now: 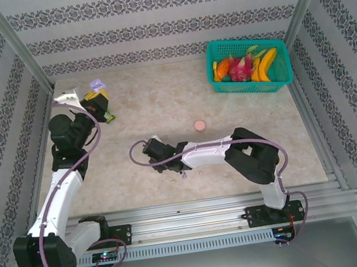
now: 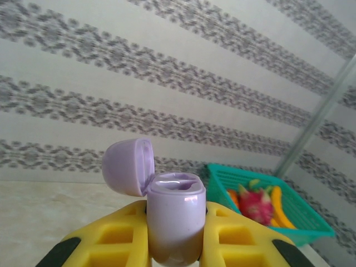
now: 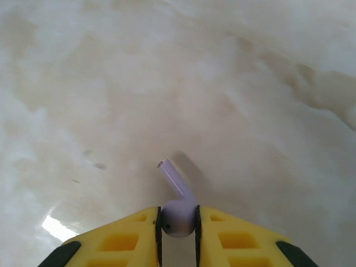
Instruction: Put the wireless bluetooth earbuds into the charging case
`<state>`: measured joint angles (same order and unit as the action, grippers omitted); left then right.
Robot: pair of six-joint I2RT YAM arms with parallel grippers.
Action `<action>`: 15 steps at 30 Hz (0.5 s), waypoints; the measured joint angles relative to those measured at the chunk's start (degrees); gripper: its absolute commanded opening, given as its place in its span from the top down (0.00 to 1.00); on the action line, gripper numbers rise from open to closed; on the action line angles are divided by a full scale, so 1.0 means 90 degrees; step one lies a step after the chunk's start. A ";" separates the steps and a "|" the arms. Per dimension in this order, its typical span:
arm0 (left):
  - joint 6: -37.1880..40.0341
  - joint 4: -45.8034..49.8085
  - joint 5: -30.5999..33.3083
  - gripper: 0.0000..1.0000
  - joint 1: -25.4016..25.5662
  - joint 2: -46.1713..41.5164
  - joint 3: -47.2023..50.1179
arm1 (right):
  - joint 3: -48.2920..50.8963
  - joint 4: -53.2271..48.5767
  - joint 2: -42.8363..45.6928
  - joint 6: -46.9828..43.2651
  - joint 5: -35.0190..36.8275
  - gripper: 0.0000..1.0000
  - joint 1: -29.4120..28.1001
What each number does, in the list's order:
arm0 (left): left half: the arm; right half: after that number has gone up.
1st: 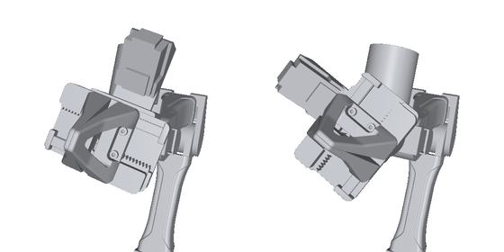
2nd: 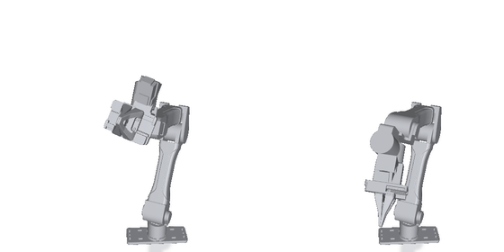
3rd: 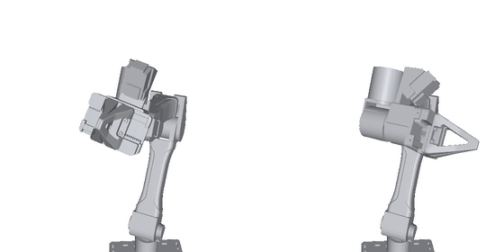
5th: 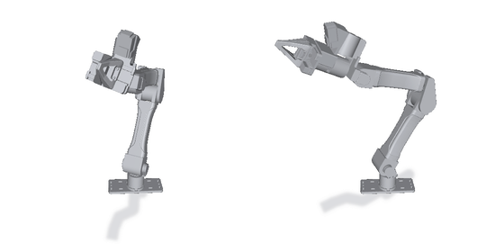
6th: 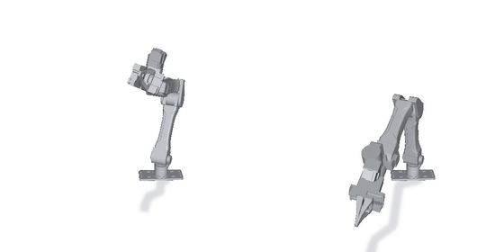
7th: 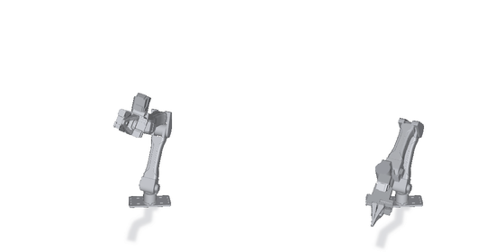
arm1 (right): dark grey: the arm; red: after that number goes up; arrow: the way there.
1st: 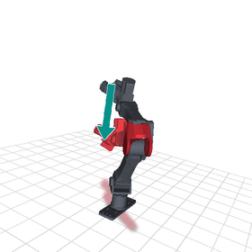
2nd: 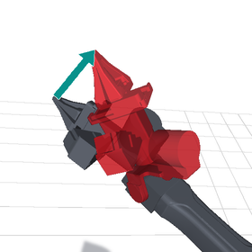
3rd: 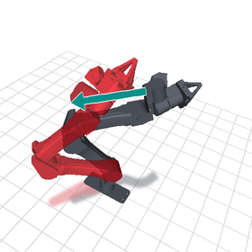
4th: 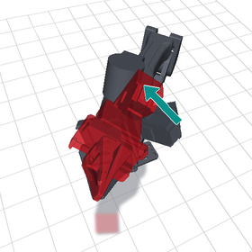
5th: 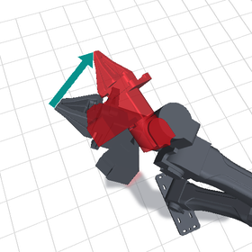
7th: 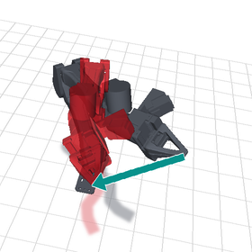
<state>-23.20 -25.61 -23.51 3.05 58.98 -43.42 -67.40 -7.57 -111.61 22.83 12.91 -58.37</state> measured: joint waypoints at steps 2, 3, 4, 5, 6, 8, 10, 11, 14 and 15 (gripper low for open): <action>0.0005 0.0005 0.0063 1.00 0.0367 -0.0104 0.0095 | 0.0301 0.0034 0.0197 0.0121 -0.0002 0.78 0.0158; 0.0012 0.0012 0.0114 1.00 0.0568 -0.0151 0.0153 | 0.0437 0.0049 0.0279 0.0170 -0.0002 0.78 0.0238; 0.0024 0.0022 0.0160 1.00 0.0724 -0.0175 0.0194 | 0.0546 0.0068 0.0345 0.0226 -0.0002 0.78 0.0311; 0.0027 0.0034 0.0209 1.00 0.0889 -0.0192 0.0233 | 0.0673 0.0070 0.0418 0.0296 -0.0005 0.78 0.0393; 0.0029 0.0036 0.0287 1.00 0.1056 -0.0197 0.0277 | 0.0787 0.0075 0.0481 0.0364 -0.0010 0.78 0.0476; 0.0034 0.0039 0.0415 1.00 0.1331 -0.0199 0.0362 | 0.0947 0.0095 0.0566 0.0498 -0.0032 0.75 0.0612; 0.0046 0.0039 0.0546 1.00 0.1581 -0.0204 0.0459 | 0.1066 0.0138 0.0619 0.0651 -0.0075 0.69 0.0741; 0.0049 0.0039 0.0627 1.00 0.1722 -0.0204 0.0510 | 0.1110 0.0170 0.0639 0.0738 -0.0136 0.62 0.0809; 0.0073 0.0044 0.0797 1.00 0.2057 -0.0204 0.0605 | 0.1175 0.0262 0.0726 0.0971 -0.0279 0.45 0.0923; 0.0075 0.0041 0.0860 1.00 0.2166 -0.0204 0.0622 | 0.1219 0.0267 0.0782 0.1027 -0.0330 0.42 0.0964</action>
<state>-22.52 -25.23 -15.77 22.55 57.14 -37.82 -56.42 -5.17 -104.57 32.08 9.93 -49.69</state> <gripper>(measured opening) 0.196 0.529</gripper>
